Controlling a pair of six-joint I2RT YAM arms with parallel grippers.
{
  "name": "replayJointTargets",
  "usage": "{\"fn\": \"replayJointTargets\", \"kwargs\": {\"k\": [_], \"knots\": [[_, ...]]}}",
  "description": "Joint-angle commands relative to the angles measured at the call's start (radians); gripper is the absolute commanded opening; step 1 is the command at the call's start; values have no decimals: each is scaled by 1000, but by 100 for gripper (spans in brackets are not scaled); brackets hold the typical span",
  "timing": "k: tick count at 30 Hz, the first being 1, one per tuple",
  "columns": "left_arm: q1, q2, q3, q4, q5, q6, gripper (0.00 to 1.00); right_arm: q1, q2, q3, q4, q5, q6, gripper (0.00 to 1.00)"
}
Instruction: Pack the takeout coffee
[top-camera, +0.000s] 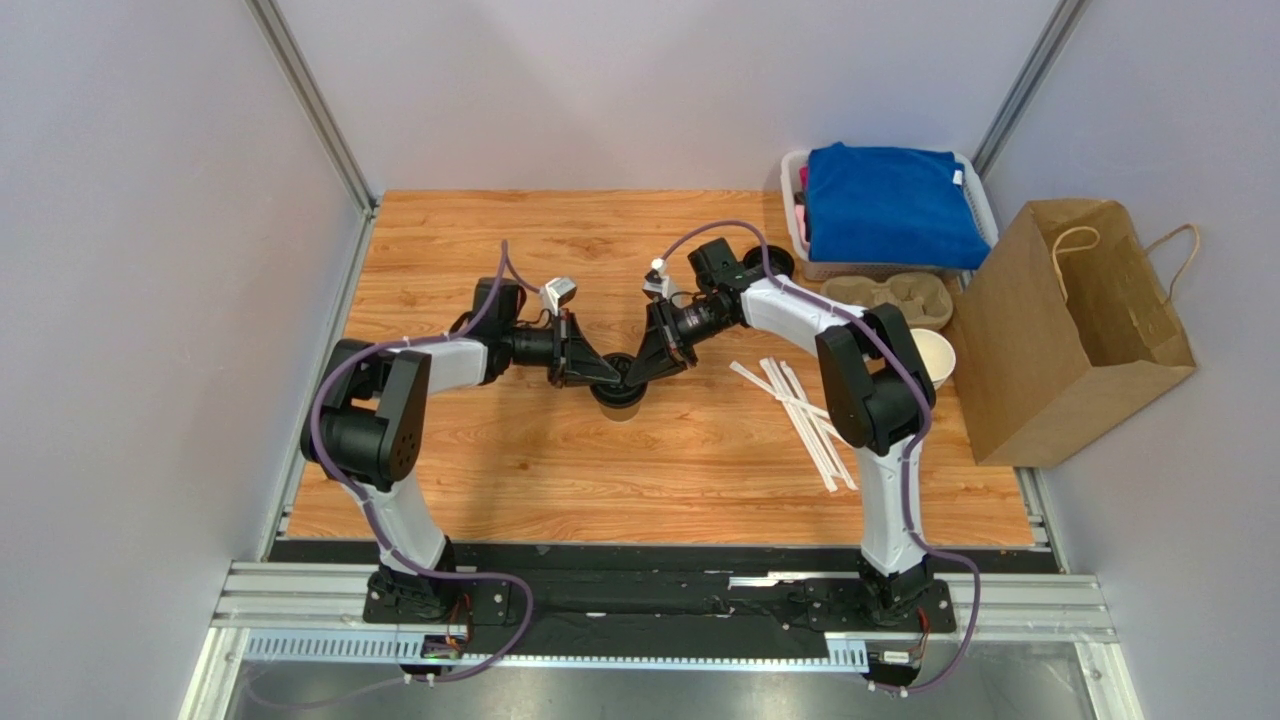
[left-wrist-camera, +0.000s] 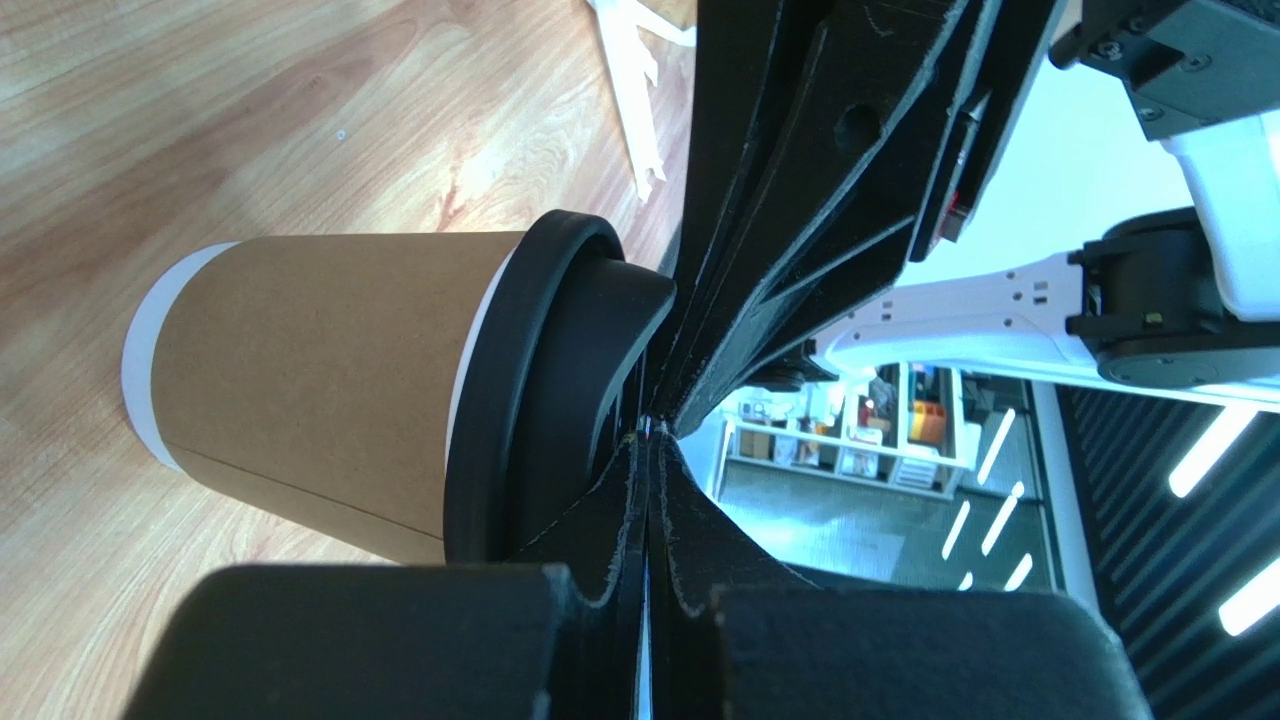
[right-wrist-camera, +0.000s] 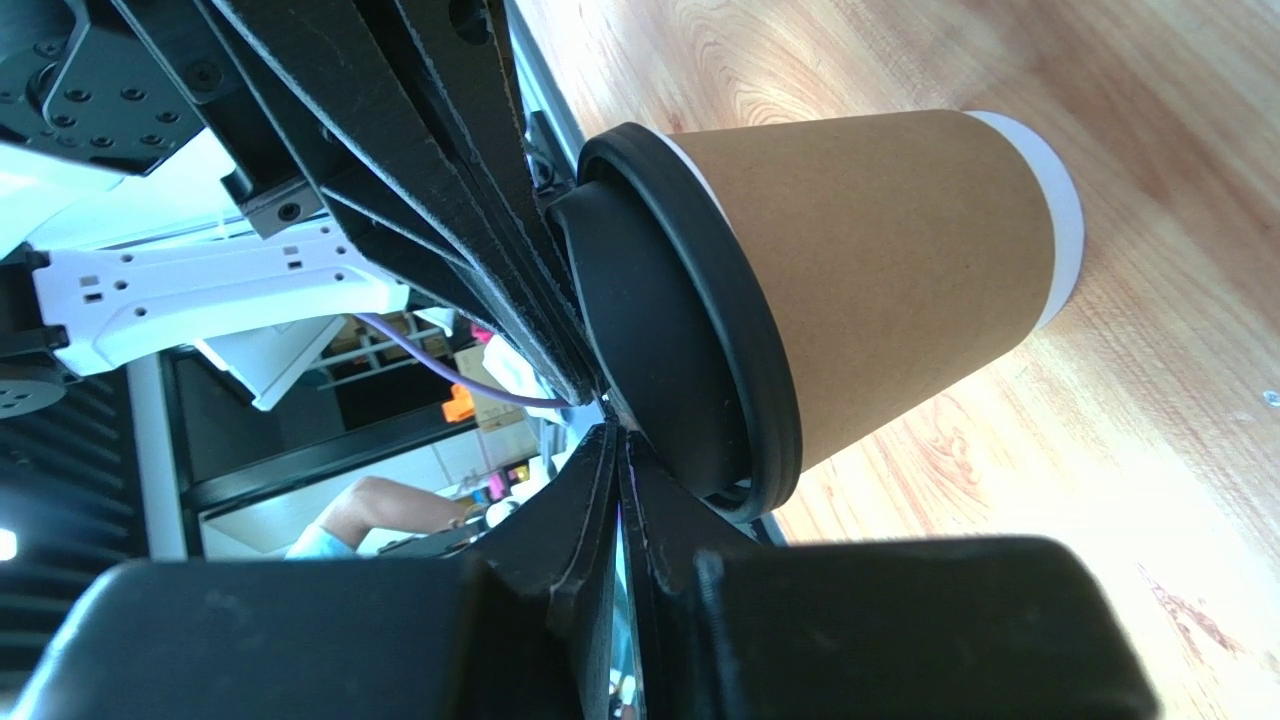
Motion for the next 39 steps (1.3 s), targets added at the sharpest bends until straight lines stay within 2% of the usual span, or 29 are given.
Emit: {"fn": "replayJointTargets", "kwargs": {"k": [1,10,18,25,29,36,39], "knots": [[27,120,-41,-128,-230,172,0,-15,132,-67,-39,337,-68,11],[36,213,-32,-130,-233,207,0,-14,112,-64,-44,305,-68,11],[40,233,-10,-156,-225,232,0,-12,129,-56,-51,320,-77,11],[28,83,8,-150,-135,239,0,-3,129,17,-86,285,-142,14],[-2,-17,25,-168,-81,250,0,17,106,94,-111,195,-163,19],[-6,-158,44,-171,-67,226,0,35,19,165,-142,130,-195,24],[8,-221,50,-171,-63,210,2,17,-29,165,-166,100,-218,29]]}}
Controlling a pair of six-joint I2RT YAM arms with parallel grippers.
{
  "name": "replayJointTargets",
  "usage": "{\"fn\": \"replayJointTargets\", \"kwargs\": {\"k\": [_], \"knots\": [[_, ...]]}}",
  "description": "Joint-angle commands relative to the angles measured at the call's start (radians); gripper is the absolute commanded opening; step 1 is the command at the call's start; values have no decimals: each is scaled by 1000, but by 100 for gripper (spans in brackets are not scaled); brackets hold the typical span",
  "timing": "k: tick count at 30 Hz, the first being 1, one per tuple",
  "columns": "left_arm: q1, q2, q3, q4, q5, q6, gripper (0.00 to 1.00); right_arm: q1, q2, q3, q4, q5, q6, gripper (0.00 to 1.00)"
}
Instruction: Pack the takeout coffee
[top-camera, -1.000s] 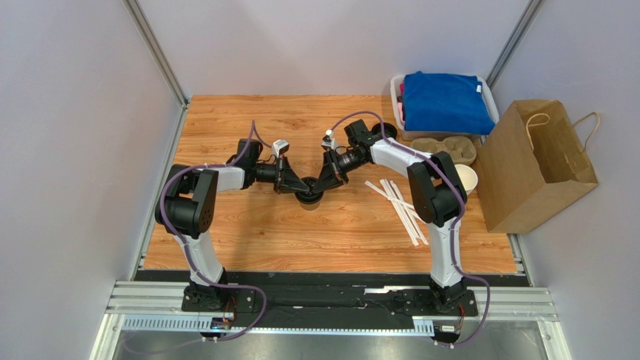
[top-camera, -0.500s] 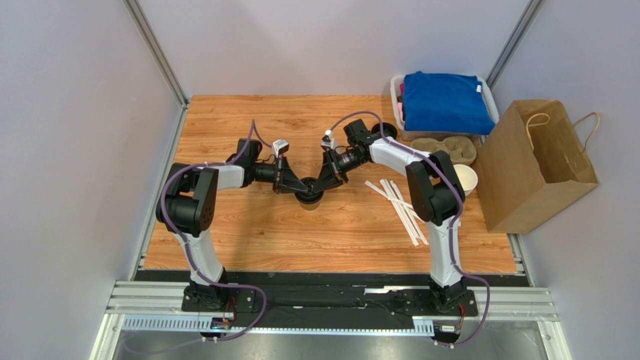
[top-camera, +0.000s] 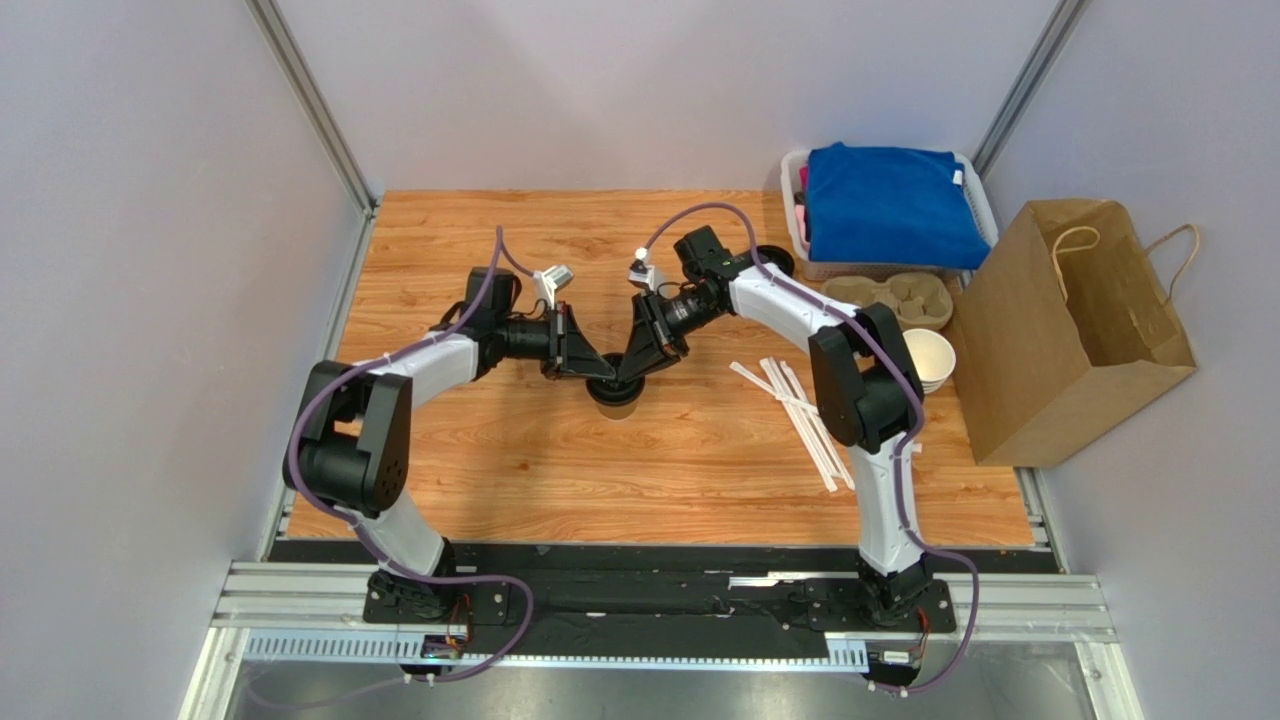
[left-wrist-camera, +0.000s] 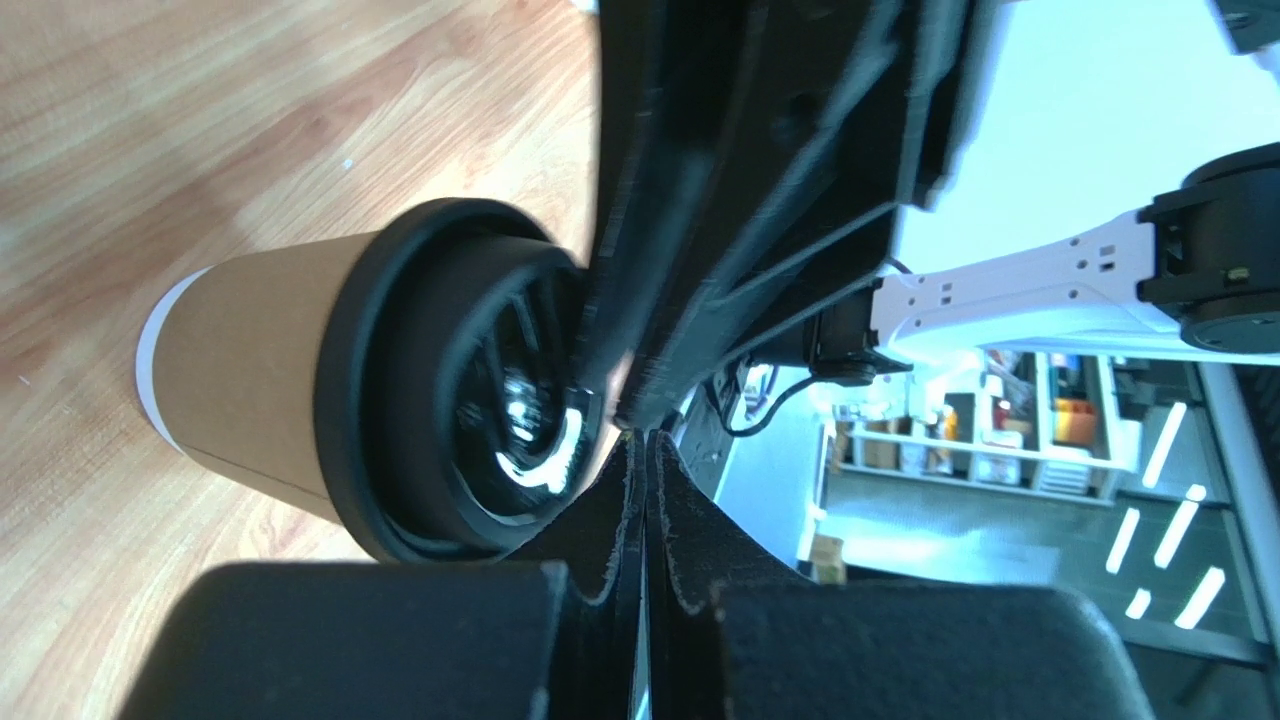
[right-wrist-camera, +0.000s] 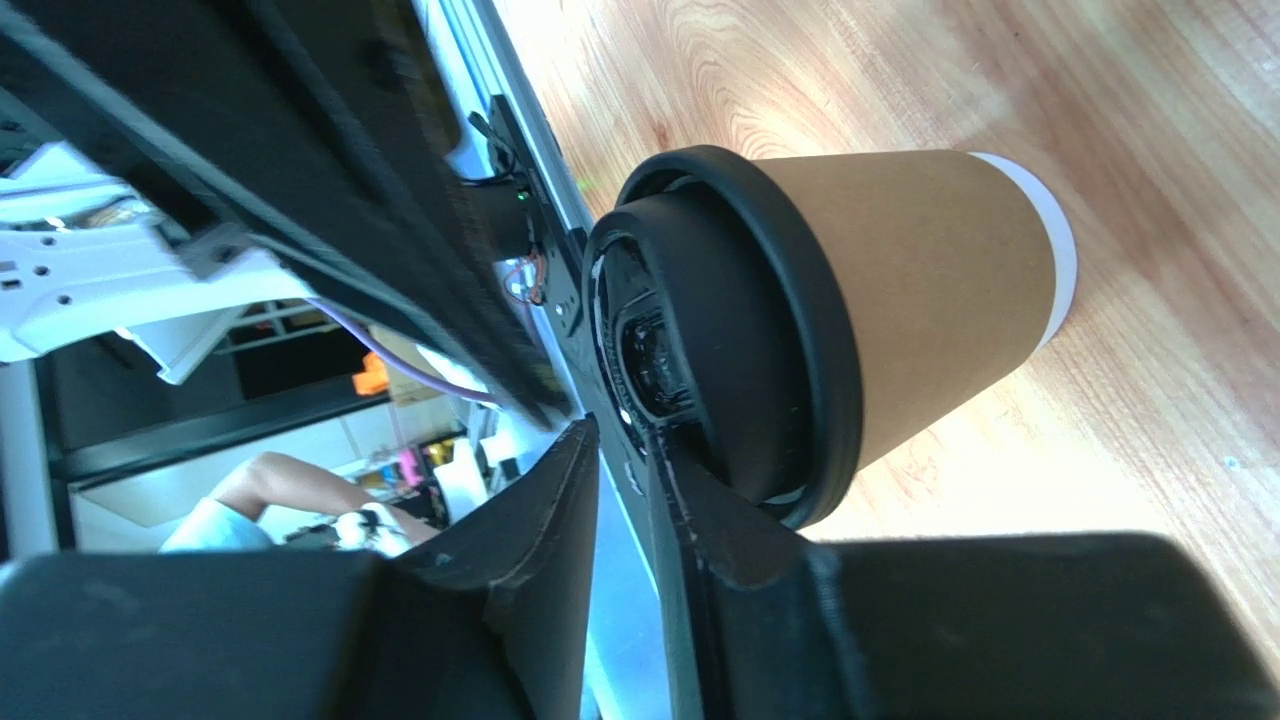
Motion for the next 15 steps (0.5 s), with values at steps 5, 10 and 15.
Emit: {"fn": "replayJointTargets", "kwargs": {"k": [5,10,15], "knots": [[87,-157,37,-107,-82,123,6,-59,-187,-84,-62,112,-138,36],[110,-130,76,-211,-191,226,8,-72,-235,-183,-66,165,-167,38],[108,-114,51,-218,-272,240,8,-68,-232,-209,-66,200,-158,37]]}}
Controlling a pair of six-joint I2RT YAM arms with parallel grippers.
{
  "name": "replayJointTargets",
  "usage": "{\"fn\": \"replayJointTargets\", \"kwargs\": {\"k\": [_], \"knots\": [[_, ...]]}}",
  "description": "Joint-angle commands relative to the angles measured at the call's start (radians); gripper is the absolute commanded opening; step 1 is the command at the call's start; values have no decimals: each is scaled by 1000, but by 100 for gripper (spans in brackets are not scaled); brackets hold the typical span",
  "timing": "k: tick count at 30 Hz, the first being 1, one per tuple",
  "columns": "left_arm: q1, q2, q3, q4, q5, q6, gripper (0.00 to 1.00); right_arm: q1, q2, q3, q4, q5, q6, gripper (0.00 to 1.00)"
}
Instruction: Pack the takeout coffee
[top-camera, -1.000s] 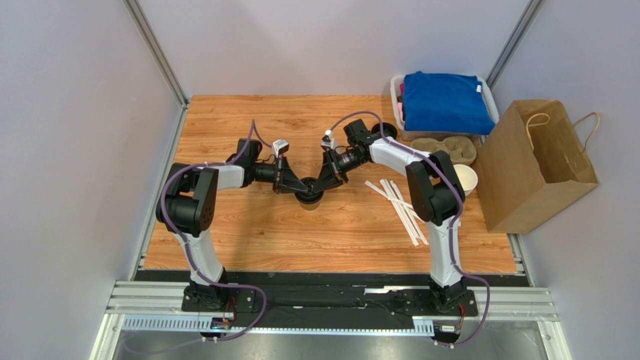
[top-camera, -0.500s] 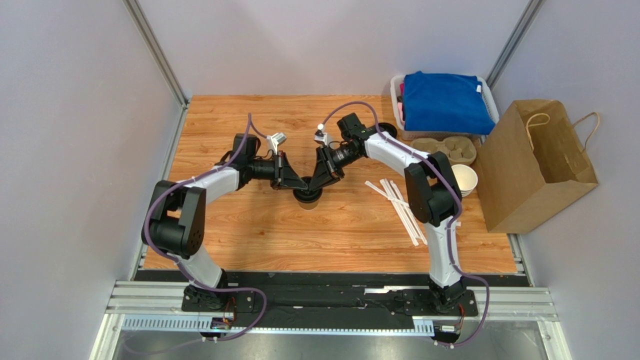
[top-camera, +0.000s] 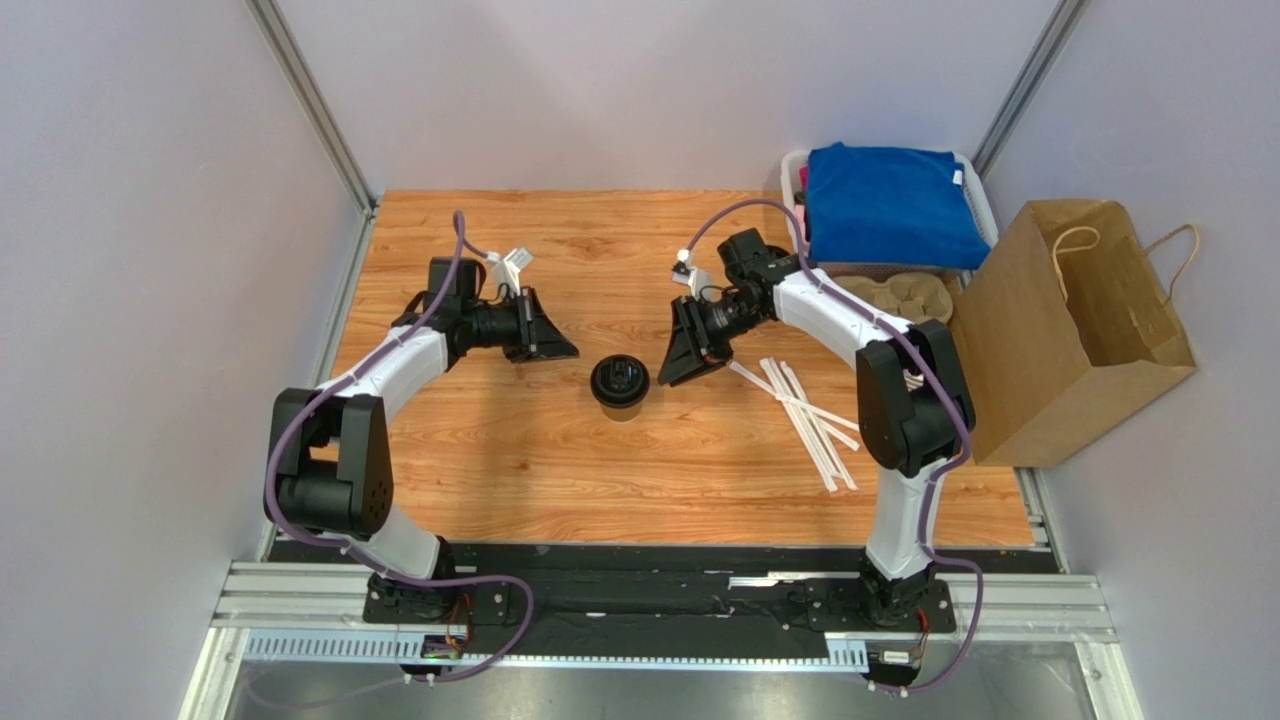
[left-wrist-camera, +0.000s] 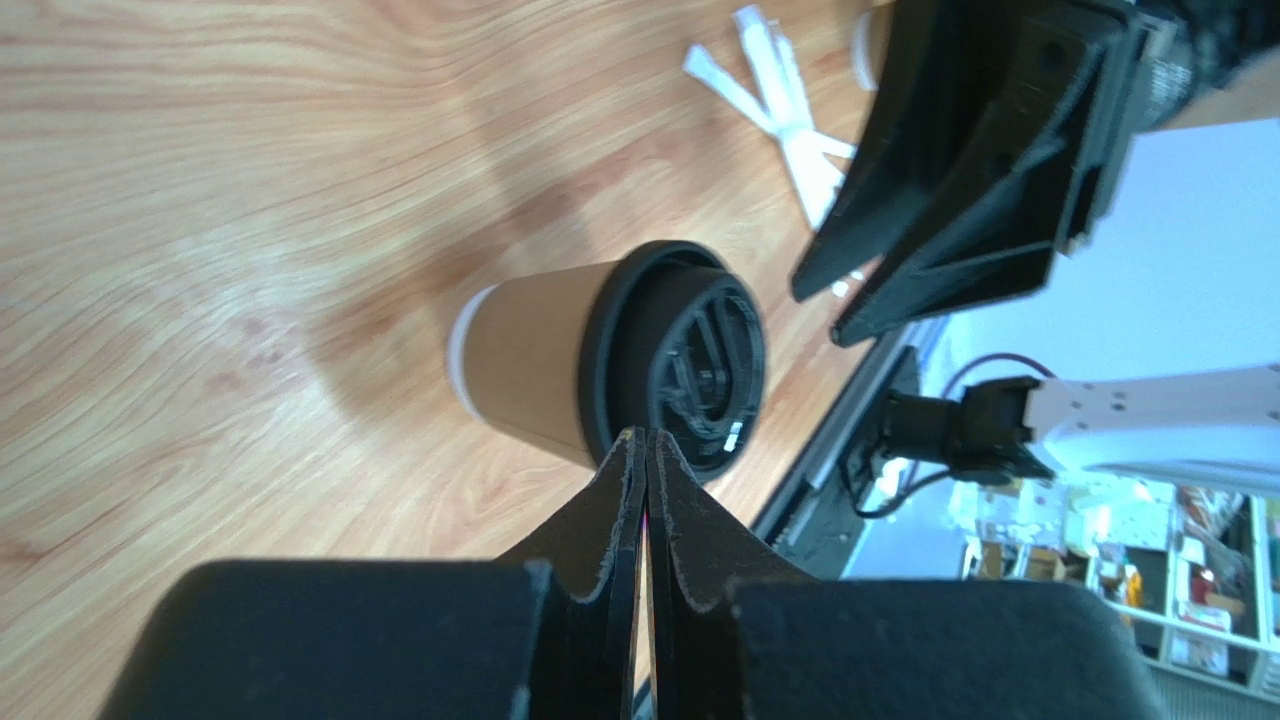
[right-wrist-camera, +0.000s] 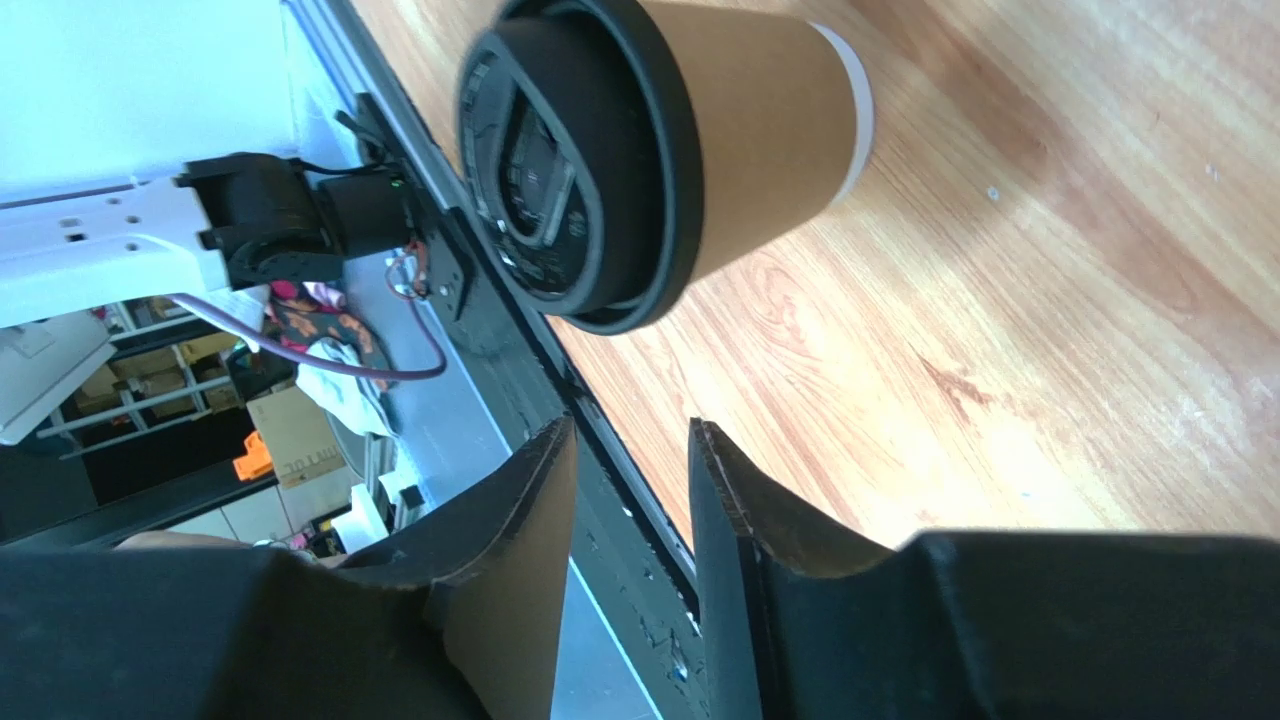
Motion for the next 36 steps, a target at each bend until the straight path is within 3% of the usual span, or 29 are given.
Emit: {"fn": "replayJointTargets", "kwargs": {"k": [1,9,32,36], "knots": [[-1,14,1,-25,-100,60,8,11,-21,-27,-1,61,-22,36],[-1,106,48,18,-136,16,8,32,8,-131,151,90,107,28],[28,94,4,-91,-143,89,9,65,250,269,198,-6,199,29],[23,115,-47,-60,-115,27,8,62,264,297,197,-11,210,29]]}}
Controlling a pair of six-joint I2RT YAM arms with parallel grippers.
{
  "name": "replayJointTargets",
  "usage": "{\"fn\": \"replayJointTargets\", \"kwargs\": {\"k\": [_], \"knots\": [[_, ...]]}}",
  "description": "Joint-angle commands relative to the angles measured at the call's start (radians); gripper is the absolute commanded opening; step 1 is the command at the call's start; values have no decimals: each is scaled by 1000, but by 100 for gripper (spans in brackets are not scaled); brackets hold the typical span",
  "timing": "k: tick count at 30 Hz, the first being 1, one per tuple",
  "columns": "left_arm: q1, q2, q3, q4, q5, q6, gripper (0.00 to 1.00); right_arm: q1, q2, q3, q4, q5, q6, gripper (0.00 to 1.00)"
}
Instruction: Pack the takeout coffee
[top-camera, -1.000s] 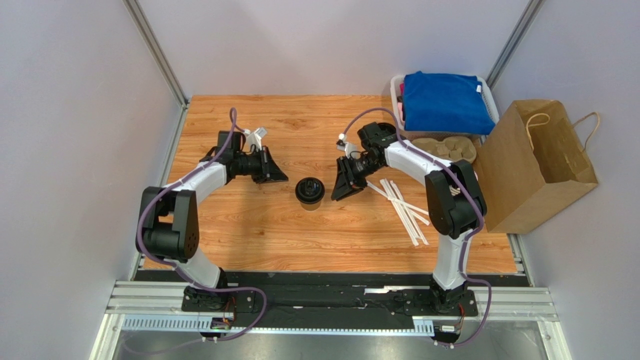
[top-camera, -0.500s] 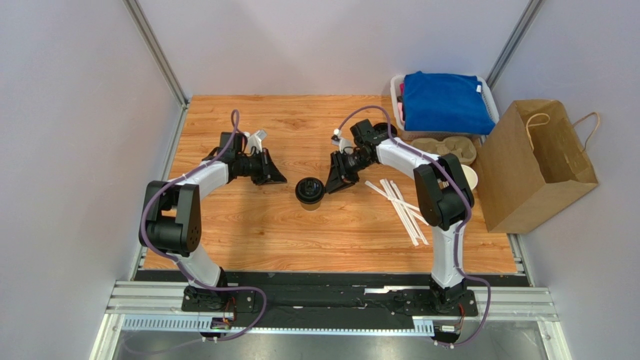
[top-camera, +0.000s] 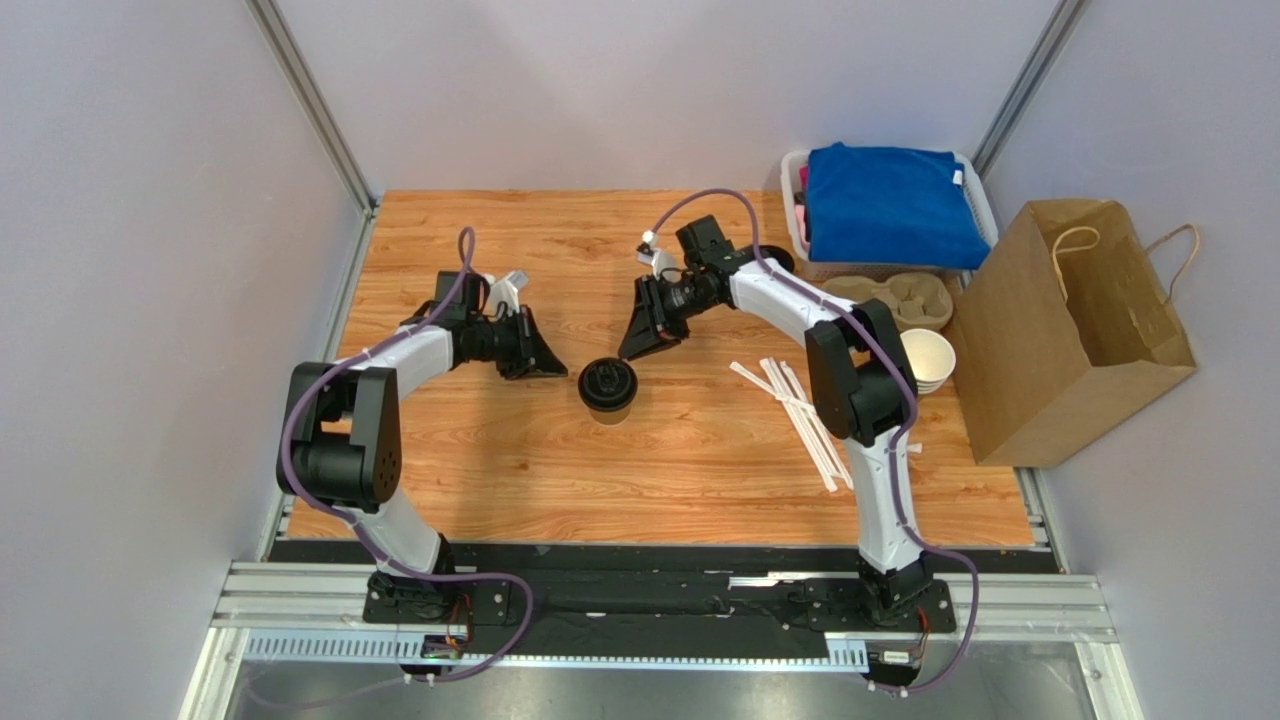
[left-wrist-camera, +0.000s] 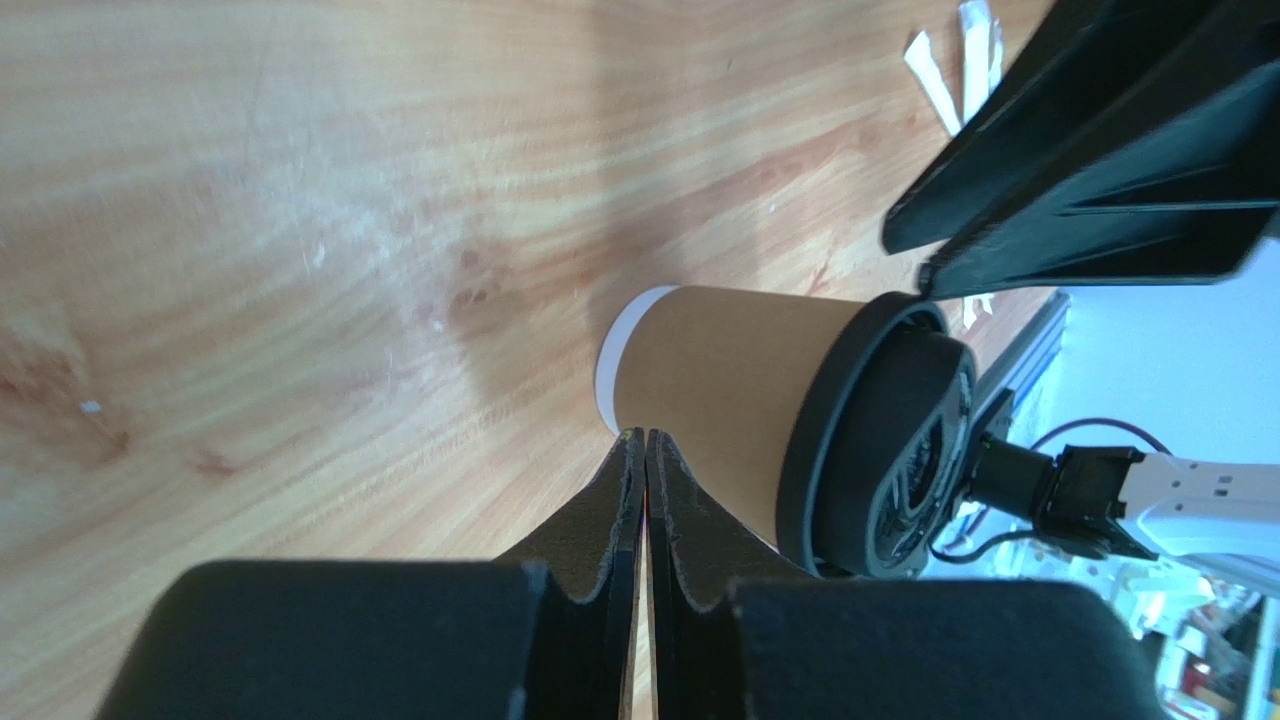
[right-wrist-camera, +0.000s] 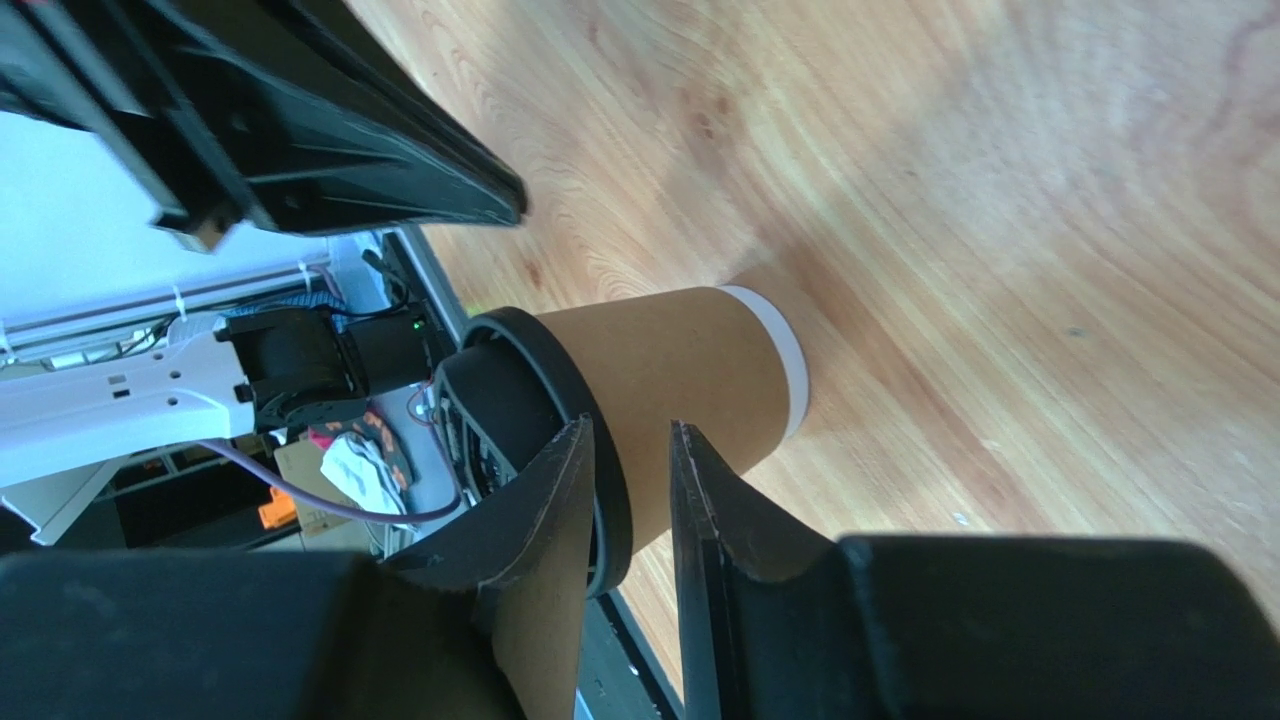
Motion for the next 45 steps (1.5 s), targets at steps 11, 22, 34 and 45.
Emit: {"fn": "replayJointTargets", "kwargs": {"k": [11,22,34,45], "knots": [[-137,96,-120,179,110,-180,6,-131,-50,6,-30,11,-51,35],[-308,223,-114,519,91,-422,5,-271,-200,-241,-205,65,-218,36],[-163,7,-151,293,106,-274,15,-349,-304,-197,-300,-58,-289,41],[-225,-144,87,136,255,-181,25,-205,-380,-261,-70,-265,-4,40]]}}
